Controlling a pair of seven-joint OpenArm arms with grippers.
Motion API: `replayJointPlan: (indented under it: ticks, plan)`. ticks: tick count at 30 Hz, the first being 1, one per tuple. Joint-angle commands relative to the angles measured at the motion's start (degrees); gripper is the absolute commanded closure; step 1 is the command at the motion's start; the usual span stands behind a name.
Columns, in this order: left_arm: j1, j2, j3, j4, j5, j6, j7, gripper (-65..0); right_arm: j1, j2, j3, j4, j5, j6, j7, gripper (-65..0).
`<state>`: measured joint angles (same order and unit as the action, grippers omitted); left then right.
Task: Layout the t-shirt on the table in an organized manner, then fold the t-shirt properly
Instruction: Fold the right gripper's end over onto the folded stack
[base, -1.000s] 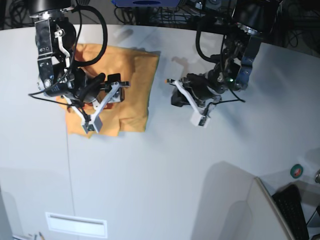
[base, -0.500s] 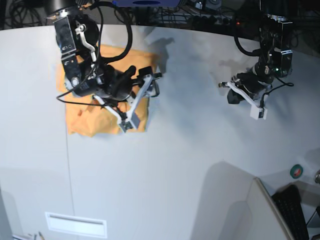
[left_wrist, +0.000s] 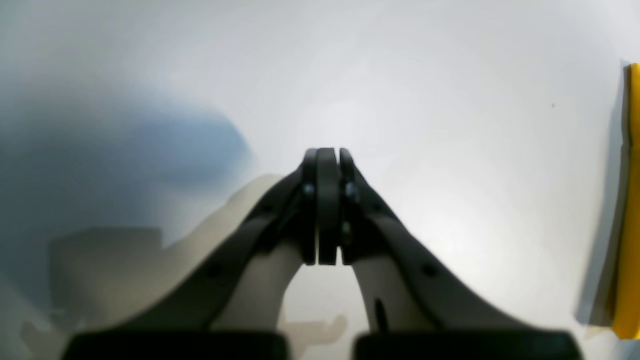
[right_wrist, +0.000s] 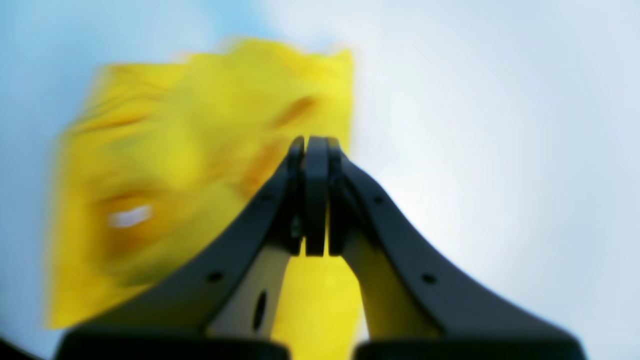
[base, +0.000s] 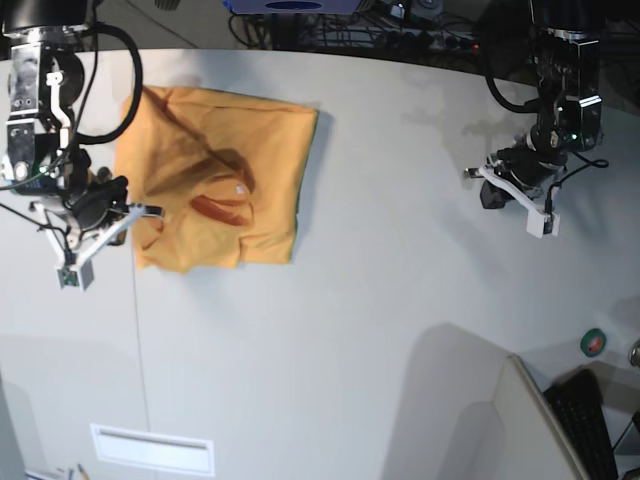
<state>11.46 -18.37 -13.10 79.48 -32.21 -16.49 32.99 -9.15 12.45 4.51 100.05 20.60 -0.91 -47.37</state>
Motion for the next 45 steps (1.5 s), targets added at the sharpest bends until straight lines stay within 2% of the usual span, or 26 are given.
replayJointPlan:
  ticks: [1,6,13,16,21,23,25,30,36,37,39,41,42,45]
  plan:
    - [-0.43,-0.66,-0.22,0.91,-0.63,-0.34,-1.04,0.0,0.40,0.78,-0.60,-0.40,0.28,0.16,1.97,0.0]
    - [-0.43,-0.57,-0.13,0.91,-0.63,-0.34,-1.04,0.0,-1.27,1.22,-4.47,-3.13,0.28,0.16,3.55,0.0]
    - [-0.43,-0.66,-0.13,0.91,-0.54,-0.34,-1.04,0.0,-6.19,0.43,-18.62,2.41,0.37,-0.02,3.73,0.0]
    - [-0.43,-0.66,-0.22,0.47,-0.54,-0.34,-1.04,0.0,-7.95,-0.89,-22.40,3.55,0.28,-0.02,3.37,0.0]
    - [-1.13,-0.75,-0.66,-2.52,-0.54,-0.34,-1.04,0.0,-8.48,-0.62,-28.56,4.17,0.28,-0.10,3.29,0.0]
    - [-1.13,-0.75,-0.74,-2.60,-0.54,-0.34,-1.04,0.0,-8.74,-0.45,-27.68,5.40,0.28,-0.10,2.41,0.0]
    - [-0.87,-1.01,-0.74,-2.52,-0.54,-0.34,-1.04,0.0,-8.83,-0.36,-23.72,7.33,0.28,-0.10,0.56,0.0]
    - [-0.69,-1.98,-0.74,-2.52,-0.63,-0.34,-1.04,0.0,-7.42,-0.98,-15.46,8.83,0.45,-0.10,0.47,0.0]
    - [-0.96,-1.98,-0.74,-2.52,-0.63,-0.34,-1.04,0.0,-4.96,-4.93,-12.91,7.07,0.63,0.07,0.39,0.0]
    - [-0.96,-1.89,-0.74,-2.52,-0.63,-0.34,-1.04,0.0,-4.87,-5.46,-12.91,7.07,0.63,0.07,0.47,-1.7]
    - [-0.96,-1.89,-0.74,-2.52,-0.63,-0.34,-1.04,0.0,-4.08,-6.16,-13.00,6.98,0.54,0.07,0.47,-19.2]
    - [-0.87,-1.89,-0.74,-2.60,-0.63,-0.34,-1.04,0.0,-3.29,-6.25,-13.00,6.89,0.45,0.07,0.47,-34.1]
    - [-0.78,-1.98,-0.74,-2.60,-0.63,-0.34,-1.04,0.0,-3.20,-6.25,-13.00,6.89,0.37,0.07,0.47,-37.5]
    - [-0.69,-1.98,-0.74,-2.60,-0.63,-0.34,-1.04,0.0,-1.89,-5.99,-12.73,6.19,0.28,0.07,0.56,-37.8]
